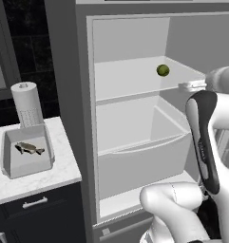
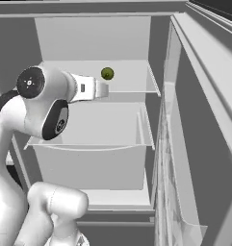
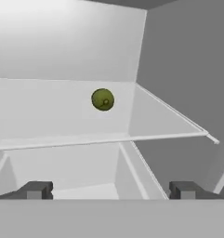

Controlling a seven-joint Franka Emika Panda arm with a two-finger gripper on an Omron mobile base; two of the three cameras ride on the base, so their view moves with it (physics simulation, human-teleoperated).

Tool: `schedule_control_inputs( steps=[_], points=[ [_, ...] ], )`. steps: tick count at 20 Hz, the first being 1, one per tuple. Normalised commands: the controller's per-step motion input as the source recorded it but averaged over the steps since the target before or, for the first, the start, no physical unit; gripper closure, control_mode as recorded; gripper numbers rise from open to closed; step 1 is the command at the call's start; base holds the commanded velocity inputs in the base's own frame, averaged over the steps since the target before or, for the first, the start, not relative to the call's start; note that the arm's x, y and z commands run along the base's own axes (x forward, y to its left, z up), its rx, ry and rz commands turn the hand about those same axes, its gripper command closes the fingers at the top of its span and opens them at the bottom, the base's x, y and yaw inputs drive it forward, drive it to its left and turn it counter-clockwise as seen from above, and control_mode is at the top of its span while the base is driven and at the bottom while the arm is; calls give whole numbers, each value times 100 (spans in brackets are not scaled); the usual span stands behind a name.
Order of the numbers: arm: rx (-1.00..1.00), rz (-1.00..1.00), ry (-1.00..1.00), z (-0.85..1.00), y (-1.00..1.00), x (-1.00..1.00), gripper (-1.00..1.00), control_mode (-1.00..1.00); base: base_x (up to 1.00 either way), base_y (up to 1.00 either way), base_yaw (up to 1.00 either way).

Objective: Place one lime and one fish in each tupperware on the nearby counter, to pack two identical lunches.

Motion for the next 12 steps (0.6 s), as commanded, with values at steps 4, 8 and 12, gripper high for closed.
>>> schedule_control_inputs(
  steps=[4, 8, 12],
  points=[
    [19, 0, 17, 94, 0, 31, -100, -100, 0, 0, 0],
    [3, 0, -5, 5, 0, 18, -100, -100, 0, 0, 0],
    [0, 0, 0, -34, 8, 96, -100, -100, 0, 0, 0]
  ],
)
